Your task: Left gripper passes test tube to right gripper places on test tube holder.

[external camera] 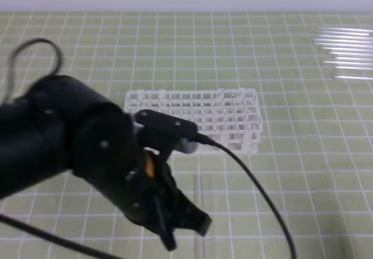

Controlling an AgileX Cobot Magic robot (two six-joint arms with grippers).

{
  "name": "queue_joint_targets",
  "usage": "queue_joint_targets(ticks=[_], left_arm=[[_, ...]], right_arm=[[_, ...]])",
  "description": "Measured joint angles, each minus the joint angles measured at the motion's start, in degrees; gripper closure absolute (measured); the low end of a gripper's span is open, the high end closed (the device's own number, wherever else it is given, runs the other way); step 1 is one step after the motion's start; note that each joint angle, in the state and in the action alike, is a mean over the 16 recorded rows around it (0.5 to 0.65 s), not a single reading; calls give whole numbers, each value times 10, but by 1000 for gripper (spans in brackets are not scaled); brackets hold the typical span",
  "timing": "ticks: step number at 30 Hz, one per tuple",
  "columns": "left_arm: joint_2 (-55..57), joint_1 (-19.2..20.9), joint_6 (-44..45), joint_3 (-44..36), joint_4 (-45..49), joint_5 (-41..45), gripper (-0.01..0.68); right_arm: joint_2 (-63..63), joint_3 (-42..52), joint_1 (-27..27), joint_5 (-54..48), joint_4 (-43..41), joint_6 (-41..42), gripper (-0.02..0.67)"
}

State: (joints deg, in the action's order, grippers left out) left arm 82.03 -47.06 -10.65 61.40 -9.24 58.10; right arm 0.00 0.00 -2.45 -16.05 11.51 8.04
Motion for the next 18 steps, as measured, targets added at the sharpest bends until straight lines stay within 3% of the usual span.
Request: queue_joint_targets(ticks=[10,18], left_arm=[[111,-30,-58,32,-15,-8,654],[156,-33,-70,61,-52,-6,498]], right_arm=[[0,0,0,0,0,0,666],[0,0,0,0,0,0,666]])
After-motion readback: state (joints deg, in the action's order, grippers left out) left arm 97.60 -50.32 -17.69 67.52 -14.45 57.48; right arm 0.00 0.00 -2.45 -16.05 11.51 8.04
